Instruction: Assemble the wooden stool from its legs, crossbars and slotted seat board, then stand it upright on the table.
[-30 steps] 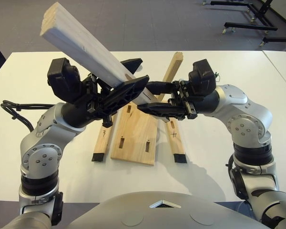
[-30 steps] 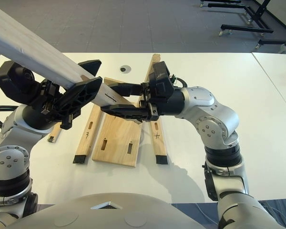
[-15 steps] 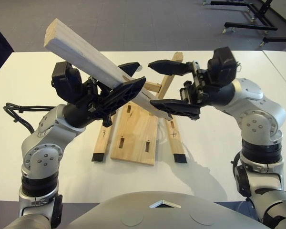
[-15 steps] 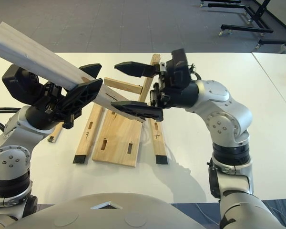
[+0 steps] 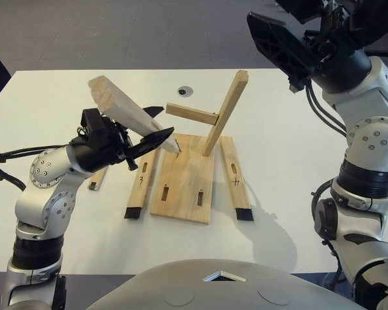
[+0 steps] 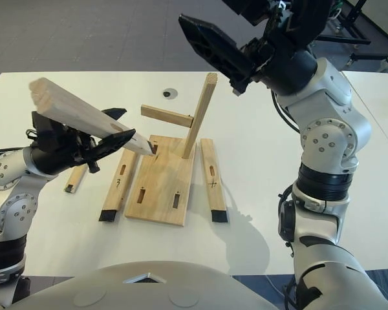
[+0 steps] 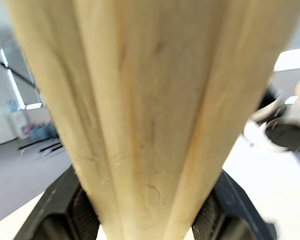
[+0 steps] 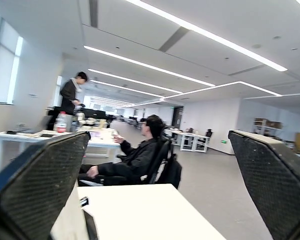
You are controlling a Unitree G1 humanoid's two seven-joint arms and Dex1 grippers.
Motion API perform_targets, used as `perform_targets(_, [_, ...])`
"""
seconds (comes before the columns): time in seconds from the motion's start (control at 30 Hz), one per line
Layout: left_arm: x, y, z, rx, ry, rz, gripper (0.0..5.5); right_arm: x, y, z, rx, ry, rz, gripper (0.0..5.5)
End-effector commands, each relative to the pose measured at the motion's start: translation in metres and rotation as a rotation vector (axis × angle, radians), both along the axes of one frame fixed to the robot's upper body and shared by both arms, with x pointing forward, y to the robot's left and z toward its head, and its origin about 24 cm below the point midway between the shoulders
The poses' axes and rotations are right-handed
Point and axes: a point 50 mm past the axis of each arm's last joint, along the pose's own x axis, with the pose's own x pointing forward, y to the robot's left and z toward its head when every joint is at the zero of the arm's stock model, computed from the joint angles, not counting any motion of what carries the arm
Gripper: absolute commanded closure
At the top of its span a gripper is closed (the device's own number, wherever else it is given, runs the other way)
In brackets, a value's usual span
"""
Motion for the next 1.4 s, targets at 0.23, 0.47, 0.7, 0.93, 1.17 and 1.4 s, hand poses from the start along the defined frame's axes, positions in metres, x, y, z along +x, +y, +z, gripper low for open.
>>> perform_targets(0.23, [0.031, 0.023, -0.033, 0.011, -0.075, 0.119, 3.47, 0.007, 0.001, 0.004, 0.016, -0.018, -0.033, 0.41])
perform_targets(0.47, [0.036, 0.017, -0.038, -0.095, -0.154, 0.052, 3.47, 0.006, 0.002, 0.000, 0.005, -0.007, -0.023, 0.41])
perform_targets(0.7, [0.040, 0.011, -0.055, -0.068, -0.106, -0.032, 3.47, 0.006, 0.005, 0.001, -0.006, -0.006, -0.012, 0.41])
perform_targets(0.93, [0.045, 0.008, -0.064, -0.067, -0.073, -0.093, 3.47, 0.002, 0.003, 0.001, -0.009, -0.005, -0.028, 0.41])
perform_targets(1.17, [0.042, 0.015, -0.072, 0.006, -0.056, -0.080, 3.47, 0.005, 0.009, 0.001, -0.004, 0.005, 0.010, 0.41])
perform_targets(1.4, [0.041, 0.022, -0.072, 0.067, -0.054, -0.075, 3.47, 0.005, 0.011, 0.000, 0.001, 0.010, 0.027, 0.41])
